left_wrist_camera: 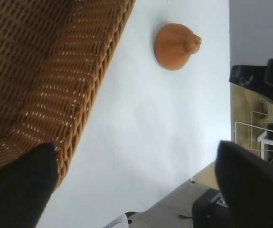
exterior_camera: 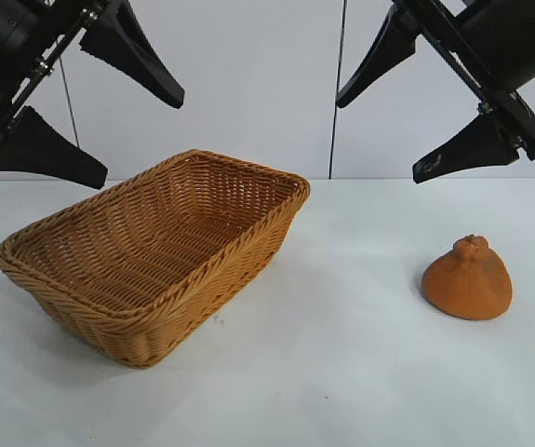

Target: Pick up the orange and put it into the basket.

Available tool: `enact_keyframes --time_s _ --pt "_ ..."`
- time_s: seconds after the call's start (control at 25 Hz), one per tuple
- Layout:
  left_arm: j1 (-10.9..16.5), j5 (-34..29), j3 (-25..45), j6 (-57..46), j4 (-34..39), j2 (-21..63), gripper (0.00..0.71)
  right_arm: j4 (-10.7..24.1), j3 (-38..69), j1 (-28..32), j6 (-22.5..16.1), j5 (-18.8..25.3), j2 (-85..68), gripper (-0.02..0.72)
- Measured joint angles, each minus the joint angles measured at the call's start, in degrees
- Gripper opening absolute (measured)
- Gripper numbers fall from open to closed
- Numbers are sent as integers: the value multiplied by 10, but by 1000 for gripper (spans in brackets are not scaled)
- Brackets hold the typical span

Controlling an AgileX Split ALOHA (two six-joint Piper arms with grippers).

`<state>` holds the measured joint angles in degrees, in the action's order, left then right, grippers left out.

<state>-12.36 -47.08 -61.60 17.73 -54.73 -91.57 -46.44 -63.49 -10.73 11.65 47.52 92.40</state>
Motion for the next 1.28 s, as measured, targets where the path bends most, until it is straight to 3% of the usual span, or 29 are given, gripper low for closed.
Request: enact_keyframes --time_s 1.12,1.28 --pt "0 11 0 0 -2 0 642 0 0 0 0 -2 0 618" --pt "0 2 0 -18 34 11 642 0 0 0 0 -2 0 618"
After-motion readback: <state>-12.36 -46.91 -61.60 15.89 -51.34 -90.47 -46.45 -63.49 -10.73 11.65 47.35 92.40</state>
